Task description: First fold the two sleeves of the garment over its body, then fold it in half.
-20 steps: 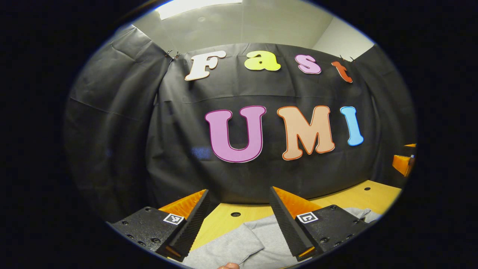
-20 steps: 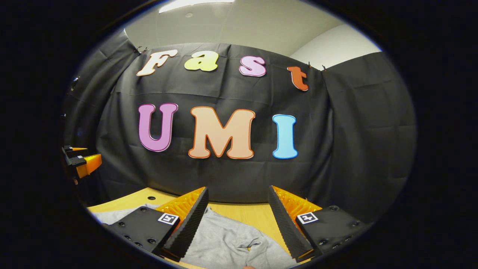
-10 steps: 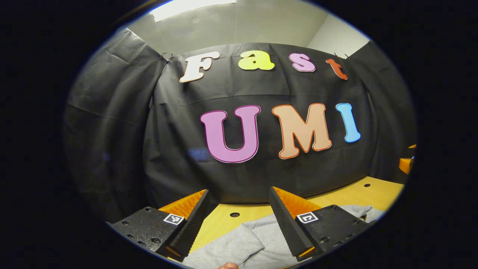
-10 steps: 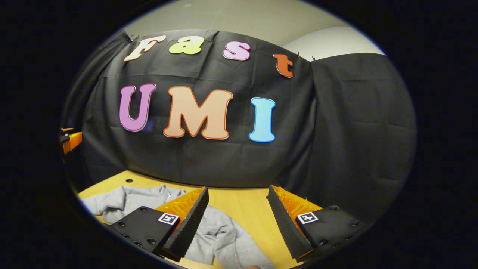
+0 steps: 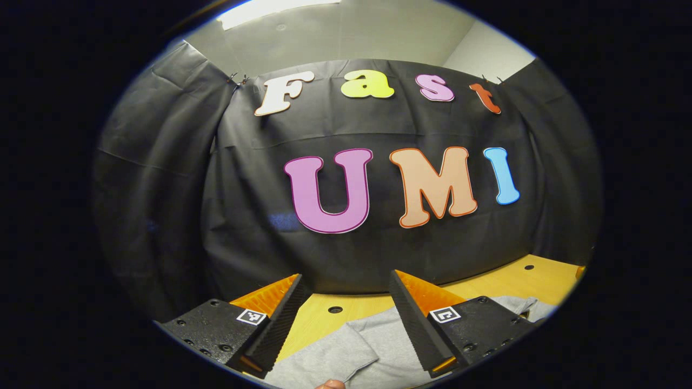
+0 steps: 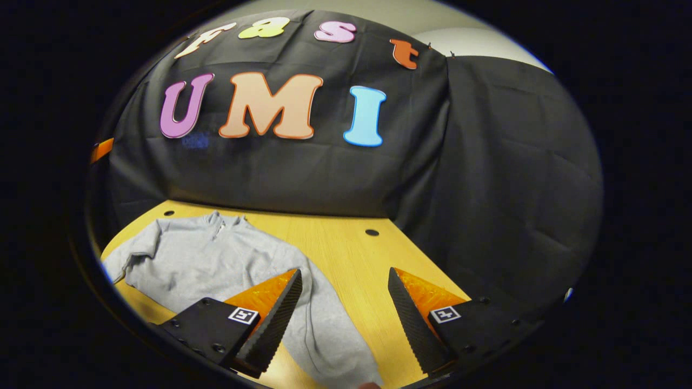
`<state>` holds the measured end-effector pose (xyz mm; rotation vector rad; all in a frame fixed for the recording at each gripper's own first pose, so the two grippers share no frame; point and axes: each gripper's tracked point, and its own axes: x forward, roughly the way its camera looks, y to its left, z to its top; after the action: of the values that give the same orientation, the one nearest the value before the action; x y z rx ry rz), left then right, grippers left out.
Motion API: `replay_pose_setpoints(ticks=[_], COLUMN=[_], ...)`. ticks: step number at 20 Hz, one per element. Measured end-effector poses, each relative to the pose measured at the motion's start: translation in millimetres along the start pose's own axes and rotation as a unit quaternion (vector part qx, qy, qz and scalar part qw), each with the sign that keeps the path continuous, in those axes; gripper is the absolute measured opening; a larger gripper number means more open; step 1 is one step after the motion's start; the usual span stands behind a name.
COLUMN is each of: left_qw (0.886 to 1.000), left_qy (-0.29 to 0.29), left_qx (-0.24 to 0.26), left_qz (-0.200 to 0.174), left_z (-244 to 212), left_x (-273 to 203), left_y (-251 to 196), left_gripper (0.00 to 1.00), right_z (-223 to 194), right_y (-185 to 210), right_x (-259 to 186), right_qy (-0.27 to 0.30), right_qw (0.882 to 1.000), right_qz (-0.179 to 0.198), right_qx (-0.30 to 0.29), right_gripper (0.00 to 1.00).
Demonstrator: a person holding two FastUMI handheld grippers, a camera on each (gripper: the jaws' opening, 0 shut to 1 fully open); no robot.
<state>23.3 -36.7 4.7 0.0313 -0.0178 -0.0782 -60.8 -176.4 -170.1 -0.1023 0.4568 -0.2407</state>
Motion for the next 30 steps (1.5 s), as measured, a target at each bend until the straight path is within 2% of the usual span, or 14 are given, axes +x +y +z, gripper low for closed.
replay_pose_setpoints(ticks=[6, 13, 19, 21, 22, 24, 25, 27, 28, 29, 30], left_qw=[1.000, 1.000, 1.000, 1.000, 1.000, 1.000, 1.000, 1.000, 1.000, 1.000, 1.000], left_qy=[0.007, 0.015, 0.014, 0.014, 0.013, 0.011, 0.011, 0.011, 0.011, 0.011, 0.012], left_qx=[-0.005, -0.007, -0.007, -0.007, -0.006, -0.005, -0.005, -0.005, -0.006, -0.007, -0.005], left_qz=[0.002, 0.003, 0.001, -0.001, -0.001, -0.002, -0.001, 0.002, 0.003, 0.004, 0.004], left_z=[-6, -9, -9, -9, -9, -7, -7, -8, -8, -8, -9], left_x=[2, 1, 0, 0, 0, 0, 0, 0, -1, -1, -2], left_y=[3, 3, -1, -3, -3, -2, -2, 1, 3, 4, 5], left_gripper=[0.93, 0.94, 0.94, 0.94, 0.93, 0.94, 0.94, 0.93, 0.94, 0.94, 0.93], right_z=[-86, -171, -217, -219, -218, -217, -218, -216, -215, -217, -215], right_y=[-19, -36, -28, -18, -18, -15, -10, -6, -6, -5, -6], right_x=[-2, -18, -36, -36, -36, -35, -35, -32, -36, -33, -34], right_qy=[0.098, 0.214, 0.285, 0.292, 0.292, 0.295, 0.296, 0.293, 0.297, 0.298, 0.299], right_qw=[0.995, 0.975, 0.956, 0.951, 0.951, 0.950, 0.950, 0.949, 0.947, 0.946, 0.945], right_qz=[-0.009, -0.024, -0.007, 0.001, -0.002, 0.009, 0.017, 0.015, 0.012, 0.009, 0.006], right_qx=[0.005, 0.048, 0.069, 0.096, 0.101, 0.101, 0.103, 0.113, 0.120, 0.128, 0.133], right_gripper=[0.99, 0.99, 0.99, 0.97, 0.86, 0.74, 0.64, 0.20, 0.08, 0.08, 0.03])
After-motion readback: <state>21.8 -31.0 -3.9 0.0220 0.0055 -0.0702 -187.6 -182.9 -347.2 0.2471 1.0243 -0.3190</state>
